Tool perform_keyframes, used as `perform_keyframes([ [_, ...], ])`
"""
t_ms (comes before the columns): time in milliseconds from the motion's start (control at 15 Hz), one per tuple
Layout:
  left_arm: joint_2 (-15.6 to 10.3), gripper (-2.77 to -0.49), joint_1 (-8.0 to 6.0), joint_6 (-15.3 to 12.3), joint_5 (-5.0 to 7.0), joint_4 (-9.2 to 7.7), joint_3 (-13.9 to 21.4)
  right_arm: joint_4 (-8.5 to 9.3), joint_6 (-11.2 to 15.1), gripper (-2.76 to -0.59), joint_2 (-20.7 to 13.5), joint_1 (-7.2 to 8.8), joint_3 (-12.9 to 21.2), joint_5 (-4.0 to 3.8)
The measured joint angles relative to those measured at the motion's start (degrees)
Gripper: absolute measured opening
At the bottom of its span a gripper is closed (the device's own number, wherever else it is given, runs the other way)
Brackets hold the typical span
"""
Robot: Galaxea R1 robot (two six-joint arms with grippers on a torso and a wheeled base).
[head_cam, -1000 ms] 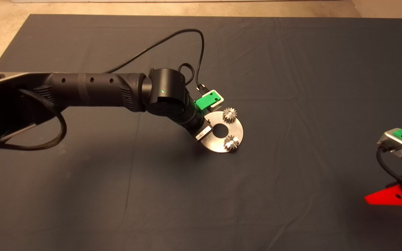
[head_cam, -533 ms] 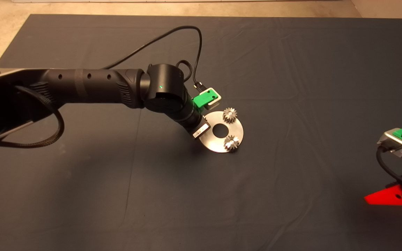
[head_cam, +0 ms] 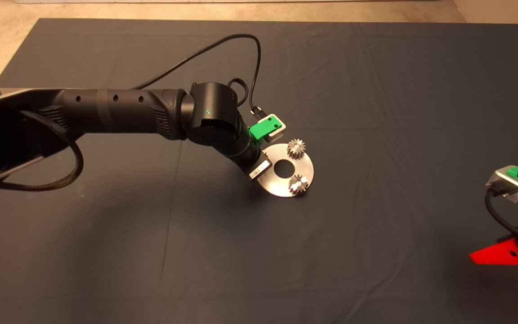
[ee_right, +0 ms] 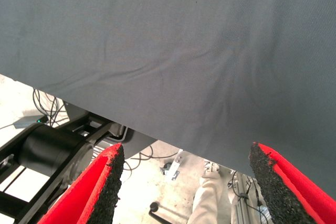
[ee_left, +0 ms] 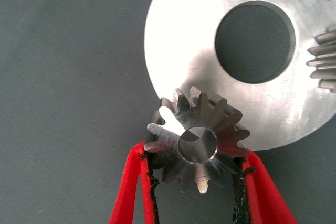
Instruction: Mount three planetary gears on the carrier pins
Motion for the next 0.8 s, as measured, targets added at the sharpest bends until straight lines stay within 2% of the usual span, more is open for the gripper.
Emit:
perform_keyframes([
  [133, 0.1, -2.69, 0.01, 0.0, -1.04, -1.2, 0.0, 0.0, 0.0, -1.6, 0.0, 0.0, 0.0, 0.0],
  [333, 0.2, -2.69, 0.0, -0.1, -2.76, -1.44, 0.0, 0.0, 0.0, -1.6, 0.0, 0.0, 0.0, 0.0],
  [800, -0.1, -2.69, 0.01, 0.0, -3.13, -1.44, -0.7, 0.0, 0.0, -1.6, 0.0, 0.02, 0.0, 0.0],
])
